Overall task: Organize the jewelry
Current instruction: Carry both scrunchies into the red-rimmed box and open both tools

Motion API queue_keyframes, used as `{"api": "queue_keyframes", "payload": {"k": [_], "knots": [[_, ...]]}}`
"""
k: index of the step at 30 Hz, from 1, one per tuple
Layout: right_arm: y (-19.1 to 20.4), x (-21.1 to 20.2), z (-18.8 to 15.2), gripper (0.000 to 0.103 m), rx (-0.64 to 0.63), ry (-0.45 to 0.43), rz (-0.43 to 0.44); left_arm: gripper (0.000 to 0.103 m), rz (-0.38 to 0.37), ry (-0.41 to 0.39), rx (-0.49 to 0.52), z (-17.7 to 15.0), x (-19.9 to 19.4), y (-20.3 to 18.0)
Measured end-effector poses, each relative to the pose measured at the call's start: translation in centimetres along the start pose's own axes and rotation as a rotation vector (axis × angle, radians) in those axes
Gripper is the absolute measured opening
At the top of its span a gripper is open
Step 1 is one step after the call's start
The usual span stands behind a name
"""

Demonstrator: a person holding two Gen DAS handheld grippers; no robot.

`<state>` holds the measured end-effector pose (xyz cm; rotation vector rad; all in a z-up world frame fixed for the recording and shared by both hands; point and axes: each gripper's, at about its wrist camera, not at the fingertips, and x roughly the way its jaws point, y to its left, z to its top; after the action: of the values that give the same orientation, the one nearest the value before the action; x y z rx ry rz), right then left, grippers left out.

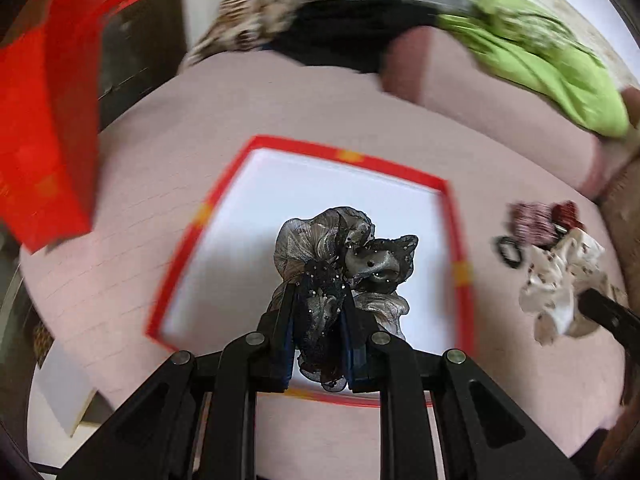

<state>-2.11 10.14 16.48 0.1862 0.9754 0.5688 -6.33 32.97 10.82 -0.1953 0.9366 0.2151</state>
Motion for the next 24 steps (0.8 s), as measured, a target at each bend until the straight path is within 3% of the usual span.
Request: {"api": "queue_keyframes", "payload": {"k": [4,10,14,19,24], "knots": [[3.9,4.2,-0.5,0.009,-0.074,0.064,0.007,0.018,0.049,0.034,-0.056,0.3,1.9,3.8],[5.6,9.2,-3.2,0.009,-0.096,0.173,-0.014,0.022,0.087,0.088,-0.120,0.1,4.2,6.6],[5.0,10.5,-3.8,0.013,-0.091,0.199,-0.041,0.037,0.067,0.079,-0.150,-0.2,4.1,7.1],[6.2,8.6,-3.8,0.046,-0.178,0.131,-0.060,0.044,0.041,0.043,-0.177,-0.4,1.6,7.2],[6.5,5.2,-3.9,0.051,-0.205,0.059,-0.062,0.051,0.037,-0.037,-0.182,-0.4,-2.4,5.5]]}}
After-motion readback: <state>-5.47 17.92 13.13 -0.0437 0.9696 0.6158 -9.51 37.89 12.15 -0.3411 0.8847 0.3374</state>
